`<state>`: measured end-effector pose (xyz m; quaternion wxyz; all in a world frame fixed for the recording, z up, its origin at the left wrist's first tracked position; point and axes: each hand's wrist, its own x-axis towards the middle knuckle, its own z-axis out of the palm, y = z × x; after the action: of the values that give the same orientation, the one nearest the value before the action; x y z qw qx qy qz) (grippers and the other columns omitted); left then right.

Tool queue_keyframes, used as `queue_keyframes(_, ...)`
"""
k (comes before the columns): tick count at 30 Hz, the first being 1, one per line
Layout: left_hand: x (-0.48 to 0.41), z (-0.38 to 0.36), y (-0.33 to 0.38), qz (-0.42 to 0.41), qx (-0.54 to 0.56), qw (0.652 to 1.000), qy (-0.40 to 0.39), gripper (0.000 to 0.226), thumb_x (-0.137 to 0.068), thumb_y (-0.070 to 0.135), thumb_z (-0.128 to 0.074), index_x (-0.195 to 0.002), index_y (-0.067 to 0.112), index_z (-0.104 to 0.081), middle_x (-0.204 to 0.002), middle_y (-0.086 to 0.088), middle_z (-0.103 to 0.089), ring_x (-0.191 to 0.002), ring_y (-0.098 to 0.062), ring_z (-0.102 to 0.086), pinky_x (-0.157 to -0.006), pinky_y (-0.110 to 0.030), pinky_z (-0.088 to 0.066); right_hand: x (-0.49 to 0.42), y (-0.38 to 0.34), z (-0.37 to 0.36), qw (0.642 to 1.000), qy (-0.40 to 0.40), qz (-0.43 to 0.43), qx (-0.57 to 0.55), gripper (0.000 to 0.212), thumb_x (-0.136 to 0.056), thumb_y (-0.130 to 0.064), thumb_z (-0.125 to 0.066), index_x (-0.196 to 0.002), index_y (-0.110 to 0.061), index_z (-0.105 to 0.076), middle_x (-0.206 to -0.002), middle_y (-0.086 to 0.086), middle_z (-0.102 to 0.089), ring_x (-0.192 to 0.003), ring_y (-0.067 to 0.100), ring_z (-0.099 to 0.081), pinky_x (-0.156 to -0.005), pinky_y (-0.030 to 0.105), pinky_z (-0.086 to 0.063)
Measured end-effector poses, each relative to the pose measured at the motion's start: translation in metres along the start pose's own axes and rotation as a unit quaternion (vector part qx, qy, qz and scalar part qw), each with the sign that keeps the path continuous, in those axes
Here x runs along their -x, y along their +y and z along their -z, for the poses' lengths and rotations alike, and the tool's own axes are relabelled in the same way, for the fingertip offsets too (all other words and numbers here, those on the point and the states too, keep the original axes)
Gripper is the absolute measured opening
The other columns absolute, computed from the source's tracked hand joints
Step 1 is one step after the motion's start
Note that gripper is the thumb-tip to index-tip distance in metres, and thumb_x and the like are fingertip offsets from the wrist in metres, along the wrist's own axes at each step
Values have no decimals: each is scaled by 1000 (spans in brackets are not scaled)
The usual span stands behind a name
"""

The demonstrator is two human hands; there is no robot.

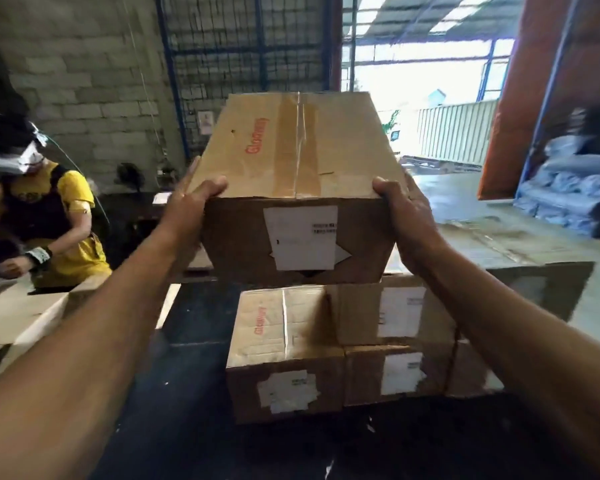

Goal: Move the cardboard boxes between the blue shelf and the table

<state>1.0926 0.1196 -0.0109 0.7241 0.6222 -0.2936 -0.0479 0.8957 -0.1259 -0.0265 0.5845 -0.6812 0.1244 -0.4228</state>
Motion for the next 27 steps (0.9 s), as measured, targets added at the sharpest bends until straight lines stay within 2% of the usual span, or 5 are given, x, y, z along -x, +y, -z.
queue_keyframes(5, 47, -156, 11, -18, 41, 989, -143, 62, -82, 33, -70, -142, 30, -54, -123, -2, -73, -111, -26, -70, -84, -36, -55, 75, -42, 155, 990, 120, 24, 71, 50, -79, -58, -58, -124, -39, -61, -124, -5, -68, -114, 19, -64, -100, 47, -52)
queue_keyframes(12, 138, -361, -11, 17, 77, 927, -366, 89, -57, 75, -79, -137, 46, -54, -136, 3, -65, -119, -26, -65, -107, -50, -48, 255, -89, 316, 918, 350, 10, 188, 51, -79, -44, -55, -129, -40, -59, -122, -5, -70, -109, 20, -65, -83, 38, -51)
queue_keyframes(14, 179, -407, -7, 32, 111, 886, -449, 91, -61, 66, -79, -144, 42, -51, -134, 3, -67, -118, -23, -66, -107, -48, -49, 308, -105, 337, 886, 414, 9, 208, 47, -86, -39, -56, -133, -39, -55, -122, -15, -67, -104, 1, -66, -86, 33, -51)
queue_keyframes(25, 419, -467, 83, 41, 249, 612, -749, 82, -73, 48, -79, -148, 42, -48, -125, 7, -71, -114, -19, -68, -104, -45, -51, 573, -228, 223, 590, 720, -11, 364, 48, -101, -21, -56, -145, -31, -43, -118, -26, -58, -95, -19, -59, -72, -5, -37)
queue_keyframes(27, 476, -448, 114, 41, 274, 563, -779, 66, -89, 33, -73, -150, 38, -47, -114, 13, -73, -105, -13, -69, -103, -41, -50, 623, -258, 183, 520, 765, -11, 380, 55, -99, -23, -57, -152, -20, -41, -132, -16, -58, -114, -3, -59, -77, -3, -38)
